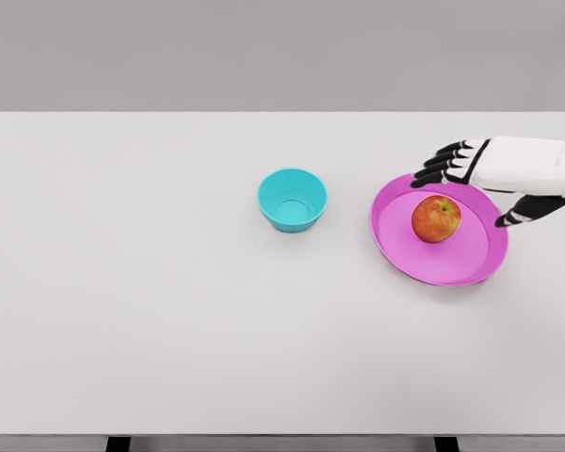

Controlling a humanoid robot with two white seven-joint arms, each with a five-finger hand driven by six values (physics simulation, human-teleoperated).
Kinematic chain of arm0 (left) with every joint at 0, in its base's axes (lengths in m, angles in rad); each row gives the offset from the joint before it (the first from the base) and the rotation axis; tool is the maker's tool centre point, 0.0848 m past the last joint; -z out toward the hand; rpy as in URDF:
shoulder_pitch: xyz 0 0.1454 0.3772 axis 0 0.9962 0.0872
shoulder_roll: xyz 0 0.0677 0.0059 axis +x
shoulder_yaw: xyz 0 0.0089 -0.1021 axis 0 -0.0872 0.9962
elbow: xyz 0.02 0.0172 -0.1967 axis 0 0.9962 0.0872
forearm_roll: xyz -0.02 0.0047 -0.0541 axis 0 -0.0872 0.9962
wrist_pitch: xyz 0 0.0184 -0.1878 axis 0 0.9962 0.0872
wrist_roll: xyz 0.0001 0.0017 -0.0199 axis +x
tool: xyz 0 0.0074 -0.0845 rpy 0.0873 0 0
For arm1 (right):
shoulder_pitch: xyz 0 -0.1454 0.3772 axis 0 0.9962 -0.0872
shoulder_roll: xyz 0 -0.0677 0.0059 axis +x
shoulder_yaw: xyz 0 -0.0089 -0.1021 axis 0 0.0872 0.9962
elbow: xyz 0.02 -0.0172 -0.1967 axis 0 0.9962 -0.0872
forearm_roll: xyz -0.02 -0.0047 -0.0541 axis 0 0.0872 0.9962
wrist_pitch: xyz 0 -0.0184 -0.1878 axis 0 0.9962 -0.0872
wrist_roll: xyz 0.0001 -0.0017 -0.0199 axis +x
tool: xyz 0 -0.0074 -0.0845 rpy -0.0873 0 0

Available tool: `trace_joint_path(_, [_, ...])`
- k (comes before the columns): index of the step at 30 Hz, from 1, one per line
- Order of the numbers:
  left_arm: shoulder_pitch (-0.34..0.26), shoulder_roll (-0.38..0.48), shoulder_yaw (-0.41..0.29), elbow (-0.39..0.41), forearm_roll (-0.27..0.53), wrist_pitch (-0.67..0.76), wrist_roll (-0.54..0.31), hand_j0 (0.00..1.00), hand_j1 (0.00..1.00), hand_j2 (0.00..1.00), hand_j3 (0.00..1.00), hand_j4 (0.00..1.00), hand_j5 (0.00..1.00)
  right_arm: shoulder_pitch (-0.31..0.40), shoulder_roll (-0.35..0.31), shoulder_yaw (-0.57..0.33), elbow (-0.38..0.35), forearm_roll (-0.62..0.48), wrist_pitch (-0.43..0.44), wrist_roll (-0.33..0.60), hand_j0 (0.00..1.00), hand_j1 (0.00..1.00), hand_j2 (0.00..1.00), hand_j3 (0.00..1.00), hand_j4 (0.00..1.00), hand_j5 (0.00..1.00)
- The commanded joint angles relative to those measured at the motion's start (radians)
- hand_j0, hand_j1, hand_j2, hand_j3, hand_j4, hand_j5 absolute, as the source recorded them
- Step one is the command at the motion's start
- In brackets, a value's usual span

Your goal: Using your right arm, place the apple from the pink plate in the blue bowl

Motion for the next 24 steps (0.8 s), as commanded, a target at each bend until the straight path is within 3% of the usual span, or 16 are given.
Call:
trace_joint_path(1, [0.0, 0.0, 0.0, 0.0, 0.001, 0.0, 0.0, 1.0, 1.0, 1.0, 1.0, 1.0, 1.0, -0.002, -0.009, 0.007, 0.006, -0.012, 0.001, -0.01, 1.0, 1.0, 1.0, 1.0, 1.0, 1.0])
trace_joint_path(4, [0.0, 0.0, 0.0, 0.0, 0.001, 0.0, 0.0, 1.0, 1.0, 1.0, 1.0, 1.0, 1.0, -0.002, -0.001, 0.012, 0.016, -0.01, 0.007, -0.001, 1.0, 1.0, 1.0, 1.0, 1.0, 1.0])
trace_joint_path(5, [0.002, 0.0, 0.0, 0.0, 0.001, 0.0, 0.0, 1.0, 1.0, 1.0, 1.0, 1.0, 1.0, -0.002, 0.057, 0.013, 0.039, -0.048, 0.07, 0.034, 1.0, 1.0, 1.0, 1.0, 1.0, 1.0])
trace_joint_path(6, [0.0, 0.0, 0.0, -0.001, 0.001, 0.0, 0.0, 1.0, 1.0, 1.0, 1.0, 1.0, 1.0, -0.003, 0.113, 0.018, 0.063, -0.088, 0.118, 0.135, 1.0, 1.0, 1.0, 1.0, 1.0, 1.0])
trace_joint_path(7, [0.0, 0.0, 0.001, 0.0, 0.001, 0.0, 0.0, 1.0, 1.0, 1.0, 1.0, 1.0, 1.0, -0.003, 0.13, 0.022, 0.066, -0.092, 0.188, 0.158, 1.0, 1.0, 1.0, 1.0, 1.0, 1.0])
trace_joint_path(10, [0.0, 0.0, 0.0, 0.0, 0.001, 0.0, 0.0, 1.0, 1.0, 1.0, 1.0, 1.0, 1.0, -0.005, 0.149, 0.059, 0.111, -0.087, 0.293, 0.192, 1.0, 1.0, 1.0, 1.0, 1.0, 1.0])
trace_joint_path(14, [0.0, 0.0, 0.0, 0.0, 0.001, 0.0, 0.0, 1.0, 1.0, 1.0, 1.0, 1.0, 1.0, -0.015, 0.153, 0.059, 0.171, -0.081, 0.276, 0.202, 1.0, 1.0, 1.0, 1.0, 1.0, 1.0])
trace_joint_path(16, [0.0, 0.0, 0.0, -0.001, 0.001, 0.0, 0.0, 1.0, 1.0, 1.0, 1.0, 1.0, 1.0, -0.005, 0.235, 0.067, 0.224, -0.079, 0.274, 0.202, 1.0, 1.0, 1.0, 1.0, 1.0, 1.0])
trace_joint_path(24, [0.0, 0.0, 0.0, 0.0, 0.001, 0.0, 0.0, 1.0, 1.0, 1.0, 1.0, 1.0, 1.0, 0.0, 0.274, 0.073, 0.28, -0.065, 0.268, 0.202, 1.0, 1.0, 1.0, 1.0, 1.0, 1.0])
